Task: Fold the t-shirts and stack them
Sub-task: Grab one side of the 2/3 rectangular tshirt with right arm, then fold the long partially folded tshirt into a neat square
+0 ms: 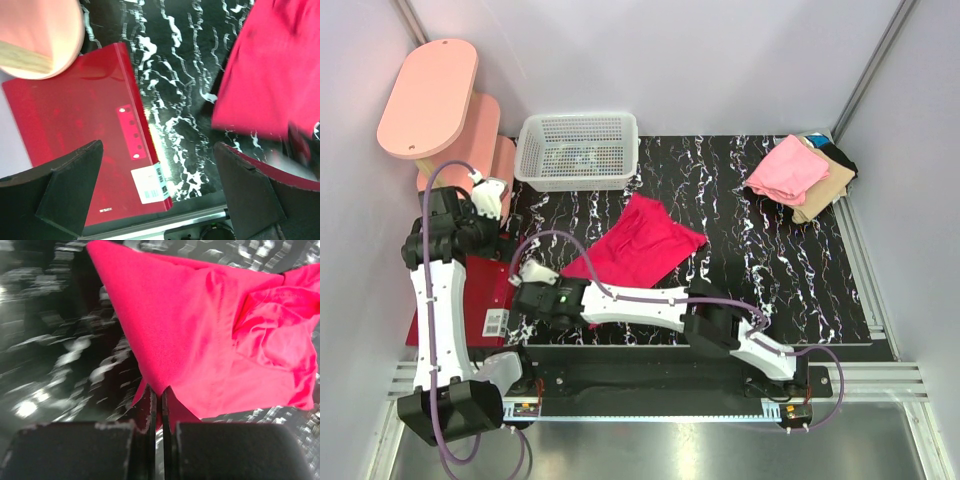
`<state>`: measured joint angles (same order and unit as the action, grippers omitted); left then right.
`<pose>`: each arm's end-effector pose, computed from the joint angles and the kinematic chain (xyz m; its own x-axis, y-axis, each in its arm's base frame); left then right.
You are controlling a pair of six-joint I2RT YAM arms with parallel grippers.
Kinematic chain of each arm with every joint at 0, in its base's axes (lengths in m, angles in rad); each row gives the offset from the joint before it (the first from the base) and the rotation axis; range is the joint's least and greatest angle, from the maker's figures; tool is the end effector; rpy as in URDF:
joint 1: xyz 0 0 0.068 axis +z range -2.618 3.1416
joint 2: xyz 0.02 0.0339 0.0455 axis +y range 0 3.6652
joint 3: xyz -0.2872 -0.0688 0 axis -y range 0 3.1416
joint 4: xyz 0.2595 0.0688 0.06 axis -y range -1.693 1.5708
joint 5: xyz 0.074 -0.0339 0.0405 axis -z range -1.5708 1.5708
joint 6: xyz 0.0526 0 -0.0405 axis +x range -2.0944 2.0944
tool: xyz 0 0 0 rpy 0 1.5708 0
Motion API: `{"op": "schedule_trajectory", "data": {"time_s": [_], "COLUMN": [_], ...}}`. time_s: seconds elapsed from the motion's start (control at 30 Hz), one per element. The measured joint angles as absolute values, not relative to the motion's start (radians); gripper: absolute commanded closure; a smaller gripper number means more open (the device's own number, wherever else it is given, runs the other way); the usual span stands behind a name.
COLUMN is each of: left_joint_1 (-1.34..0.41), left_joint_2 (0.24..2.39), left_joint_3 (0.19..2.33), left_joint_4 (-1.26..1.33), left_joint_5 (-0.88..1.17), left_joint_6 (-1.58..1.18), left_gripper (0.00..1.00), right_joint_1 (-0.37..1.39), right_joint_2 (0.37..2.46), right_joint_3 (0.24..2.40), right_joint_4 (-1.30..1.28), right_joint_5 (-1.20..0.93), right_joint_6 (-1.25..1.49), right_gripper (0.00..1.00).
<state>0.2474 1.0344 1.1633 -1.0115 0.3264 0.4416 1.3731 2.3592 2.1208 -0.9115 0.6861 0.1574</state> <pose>0.1995 0.0330 0.3576 -0.6918 0.2428 -0.6801 0.2889 0.9562 0.0476 0.1381 0.5199 0.2083 -0.2880 -0.8203 -0.4942 -0.6710 0.5410 -0.5070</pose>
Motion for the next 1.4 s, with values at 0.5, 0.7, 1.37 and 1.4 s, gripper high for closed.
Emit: {"op": "schedule_trajectory", "data": {"time_s": [0.5, 0.7, 1.37, 1.4], "left_joint_1": [0.285, 0.311, 0.319, 0.319], "left_joint_2": [1.031, 1.037, 1.072, 1.072], "left_joint_3": [1.170, 1.172, 1.178, 1.178], "left_joint_4": [-1.032, -1.032, -1.031, -1.031], "left_joint_5": [0.342, 0.356, 0.379, 0.381], "left_joint_6": [0.455, 0.447, 0.426, 0.425], "left_gripper": [0.01, 0.01, 0.01, 0.01], "right_joint_1": [1.269, 1.152, 1.048, 1.070], "right_joint_2": [2.176, 2.020, 1.923, 1.931], "right_joint_3": [2.078, 1.979, 1.832, 1.852], "right_joint_4": [-0.992, -0.961, -0.857, -0.871], "right_joint_5": [0.414, 0.397, 0.266, 0.267], "right_joint_6": [0.280, 0.288, 0.292, 0.291], "right_gripper": [1.00, 1.00, 1.00, 1.00]}}
